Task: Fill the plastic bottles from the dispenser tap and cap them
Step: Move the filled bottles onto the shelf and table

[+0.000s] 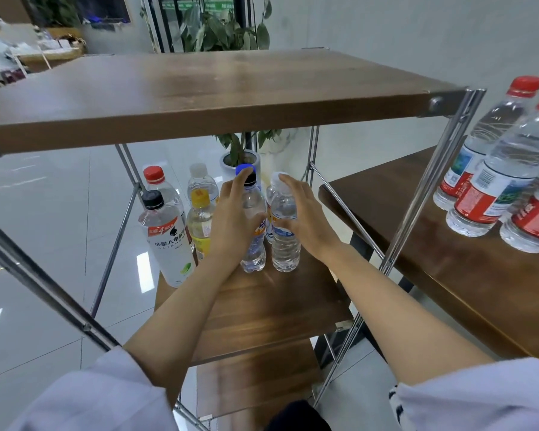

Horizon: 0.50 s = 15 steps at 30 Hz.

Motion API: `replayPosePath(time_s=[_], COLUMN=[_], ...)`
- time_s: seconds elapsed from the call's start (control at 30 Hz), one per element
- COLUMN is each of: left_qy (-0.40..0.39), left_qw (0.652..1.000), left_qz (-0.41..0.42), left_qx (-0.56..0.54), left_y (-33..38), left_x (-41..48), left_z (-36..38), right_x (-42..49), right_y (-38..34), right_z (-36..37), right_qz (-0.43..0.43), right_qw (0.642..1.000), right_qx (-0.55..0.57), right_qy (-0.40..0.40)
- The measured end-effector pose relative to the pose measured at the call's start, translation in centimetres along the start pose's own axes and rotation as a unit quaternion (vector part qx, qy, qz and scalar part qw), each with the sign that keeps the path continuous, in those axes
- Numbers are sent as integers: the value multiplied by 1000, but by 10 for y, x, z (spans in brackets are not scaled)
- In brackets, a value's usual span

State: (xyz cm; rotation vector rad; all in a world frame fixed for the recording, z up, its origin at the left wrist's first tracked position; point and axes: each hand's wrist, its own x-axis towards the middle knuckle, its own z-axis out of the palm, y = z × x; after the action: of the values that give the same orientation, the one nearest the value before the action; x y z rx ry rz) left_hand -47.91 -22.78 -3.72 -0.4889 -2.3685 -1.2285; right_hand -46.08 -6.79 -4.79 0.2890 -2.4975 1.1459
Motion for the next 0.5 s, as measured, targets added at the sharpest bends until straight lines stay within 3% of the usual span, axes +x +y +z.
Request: replayPosePath(time_s=[0.3,0.5], left_qy=[2,-23], left_qw=[1000,999], left_qz=[7,12], left_qx=[14,33], left_y=[-4,-2], left_x=[5,1], left_z=[5,4], right_x=[6,4], right_y=[1,-2], right_z=[1,-1], right_qz=[0,3], right_qw=[1000,996], right_qx=[16,-90], right_qy=[7,12])
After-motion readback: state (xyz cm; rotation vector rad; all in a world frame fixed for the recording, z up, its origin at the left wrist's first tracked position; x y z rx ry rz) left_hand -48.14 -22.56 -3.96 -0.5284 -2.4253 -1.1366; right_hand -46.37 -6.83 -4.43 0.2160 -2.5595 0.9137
